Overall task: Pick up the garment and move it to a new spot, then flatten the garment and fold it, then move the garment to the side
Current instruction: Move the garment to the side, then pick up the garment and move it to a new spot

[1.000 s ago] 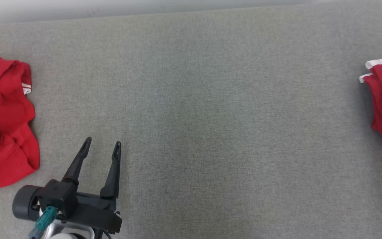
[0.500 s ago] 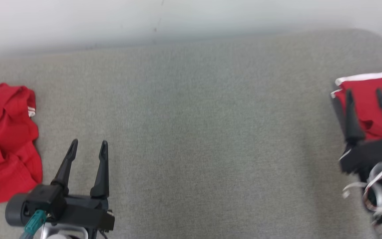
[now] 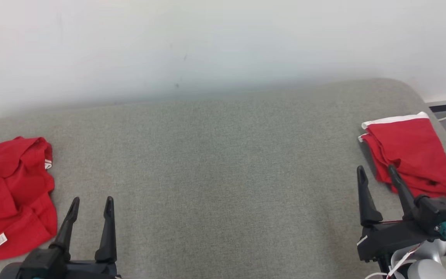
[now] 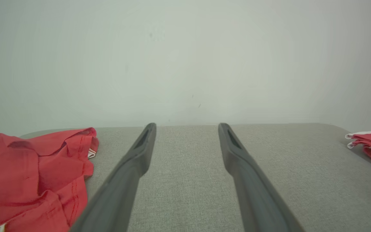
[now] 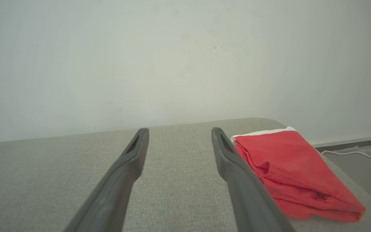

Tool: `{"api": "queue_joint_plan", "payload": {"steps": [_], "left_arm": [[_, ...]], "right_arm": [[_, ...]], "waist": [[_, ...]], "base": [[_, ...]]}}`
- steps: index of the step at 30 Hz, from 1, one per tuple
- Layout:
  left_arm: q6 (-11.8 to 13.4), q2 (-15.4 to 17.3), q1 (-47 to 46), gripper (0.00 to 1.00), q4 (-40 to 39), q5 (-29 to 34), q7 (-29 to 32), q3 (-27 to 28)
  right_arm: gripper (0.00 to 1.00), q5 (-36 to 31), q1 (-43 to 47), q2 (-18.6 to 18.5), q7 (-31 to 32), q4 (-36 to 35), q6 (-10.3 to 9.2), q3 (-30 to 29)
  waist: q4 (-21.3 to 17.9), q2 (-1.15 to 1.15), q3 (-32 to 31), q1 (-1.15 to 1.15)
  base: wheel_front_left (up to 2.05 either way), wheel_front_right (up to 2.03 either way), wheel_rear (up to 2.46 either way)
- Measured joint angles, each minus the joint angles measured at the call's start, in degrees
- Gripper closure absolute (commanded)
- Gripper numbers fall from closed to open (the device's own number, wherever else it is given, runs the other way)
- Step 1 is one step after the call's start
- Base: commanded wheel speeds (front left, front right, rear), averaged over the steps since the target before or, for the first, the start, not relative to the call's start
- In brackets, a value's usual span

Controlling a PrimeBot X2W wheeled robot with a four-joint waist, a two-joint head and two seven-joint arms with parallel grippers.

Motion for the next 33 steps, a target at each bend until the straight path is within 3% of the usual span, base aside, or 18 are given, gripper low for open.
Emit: {"api": "queue_joint_plan", "payload": {"steps": [19, 33], "left_arm": [[0.9, 0.1, 0.8, 0.00, -2.7, 0.4, 0.6, 1.0], [1.0, -0.7, -0.5, 0.00, -3.3, 1.2, 1.9, -0.5]], "right_arm": [[0.00, -0.3, -0.3, -0.2, -2.8, 0.2, 0.92, 0.5], [0.00, -0.2, -0.2, -1.0, -3.3, -0.1, 1.36, -0.6]], "waist": [[-0.6, 0.02, 1.3, 0.02], [2.3, 0.01, 2.4, 0.02]], "base": [[0.00, 0.00, 0.00], [0.00, 0.00, 0.00]]}}
